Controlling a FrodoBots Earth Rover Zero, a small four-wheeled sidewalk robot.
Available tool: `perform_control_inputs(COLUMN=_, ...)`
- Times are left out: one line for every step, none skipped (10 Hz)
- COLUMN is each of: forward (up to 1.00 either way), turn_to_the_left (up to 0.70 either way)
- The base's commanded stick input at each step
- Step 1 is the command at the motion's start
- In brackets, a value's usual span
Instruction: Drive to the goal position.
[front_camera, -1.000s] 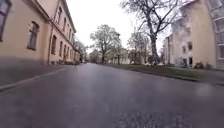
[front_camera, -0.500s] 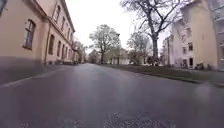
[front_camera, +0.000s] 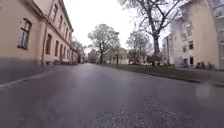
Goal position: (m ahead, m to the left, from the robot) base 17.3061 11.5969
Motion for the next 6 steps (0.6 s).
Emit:
perform_control_inputs(forward=1.0, turn_to_the_left=0.0)
perform_control_inputs(forward=1.0, turn_to_the_left=0.0)
perform_control_inputs(forward=1.0, turn_to_the_left=0.0)
perform_control_inputs(forward=1.0, turn_to_the_left=0.0)
perform_control_inputs(forward=1.0, turn_to_the_left=0.0)
perform_control_inputs(forward=1.0, turn_to_the_left=0.0)
